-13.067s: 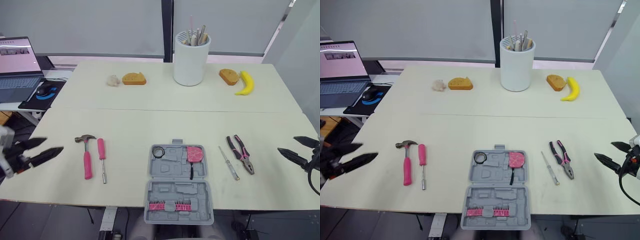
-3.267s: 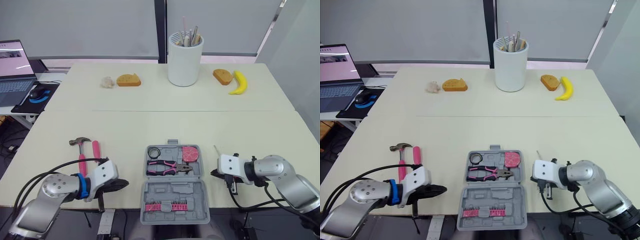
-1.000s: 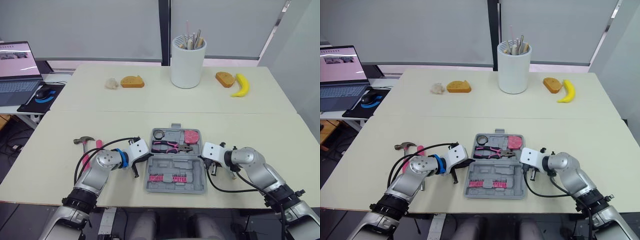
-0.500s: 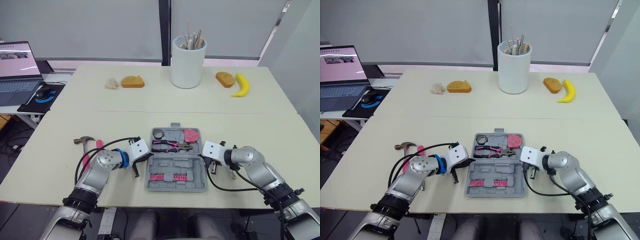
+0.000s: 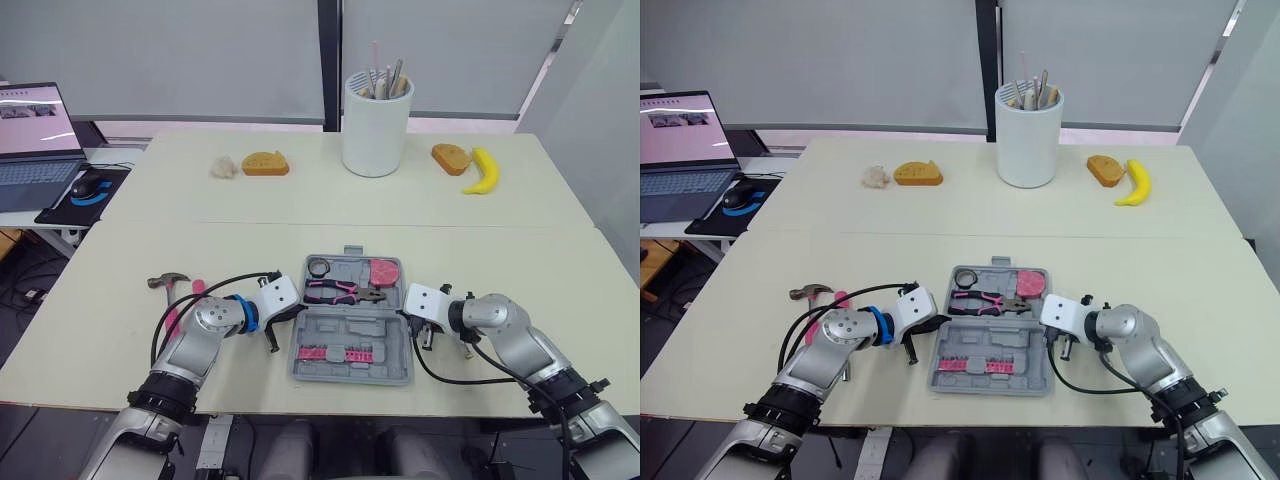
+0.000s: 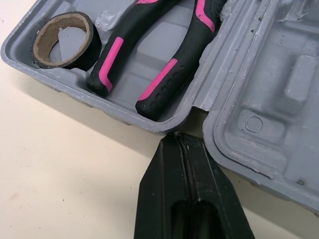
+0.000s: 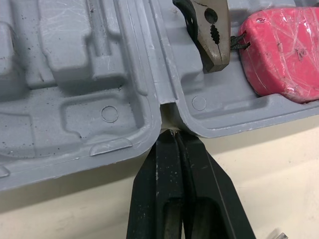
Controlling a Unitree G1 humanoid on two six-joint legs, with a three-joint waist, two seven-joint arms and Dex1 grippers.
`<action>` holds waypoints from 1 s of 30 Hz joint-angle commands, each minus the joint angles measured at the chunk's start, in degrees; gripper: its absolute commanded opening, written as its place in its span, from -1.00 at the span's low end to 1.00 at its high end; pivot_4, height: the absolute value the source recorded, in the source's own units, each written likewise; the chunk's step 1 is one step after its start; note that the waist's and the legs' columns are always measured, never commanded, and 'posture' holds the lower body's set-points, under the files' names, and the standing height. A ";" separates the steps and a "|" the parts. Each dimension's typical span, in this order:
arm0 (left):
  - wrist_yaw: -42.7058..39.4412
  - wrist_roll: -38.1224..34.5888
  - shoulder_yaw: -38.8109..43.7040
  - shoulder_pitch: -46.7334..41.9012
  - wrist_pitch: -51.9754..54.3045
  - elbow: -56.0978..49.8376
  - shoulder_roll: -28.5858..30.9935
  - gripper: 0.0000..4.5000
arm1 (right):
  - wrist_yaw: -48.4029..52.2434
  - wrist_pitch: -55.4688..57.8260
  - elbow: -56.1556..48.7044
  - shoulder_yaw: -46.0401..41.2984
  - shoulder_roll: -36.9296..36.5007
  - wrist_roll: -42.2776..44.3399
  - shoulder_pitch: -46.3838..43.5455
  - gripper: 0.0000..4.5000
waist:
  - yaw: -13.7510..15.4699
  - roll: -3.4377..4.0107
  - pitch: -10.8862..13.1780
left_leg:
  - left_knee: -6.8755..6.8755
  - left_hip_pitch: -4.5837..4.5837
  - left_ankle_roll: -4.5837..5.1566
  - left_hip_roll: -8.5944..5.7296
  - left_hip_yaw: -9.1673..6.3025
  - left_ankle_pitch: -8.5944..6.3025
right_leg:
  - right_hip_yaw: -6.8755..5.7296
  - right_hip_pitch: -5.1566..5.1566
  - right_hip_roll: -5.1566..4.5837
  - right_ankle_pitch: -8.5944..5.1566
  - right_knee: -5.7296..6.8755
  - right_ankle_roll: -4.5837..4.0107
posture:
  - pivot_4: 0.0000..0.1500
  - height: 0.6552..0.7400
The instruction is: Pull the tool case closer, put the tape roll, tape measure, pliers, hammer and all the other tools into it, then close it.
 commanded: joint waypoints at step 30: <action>-26.01 -31.75 48.65 19.46 15.18 7.36 37.65 1.00 | 18.41 20.78 -17.63 -47.51 -27.11 37.59 18.24 0.39 | -0.30 0.05 0.36 | -0.25 -0.16 0.02 0.14 0.10 -0.03 | 0.01 -0.29 -0.09 -0.14 -0.08 -0.23 | 1.00 1.00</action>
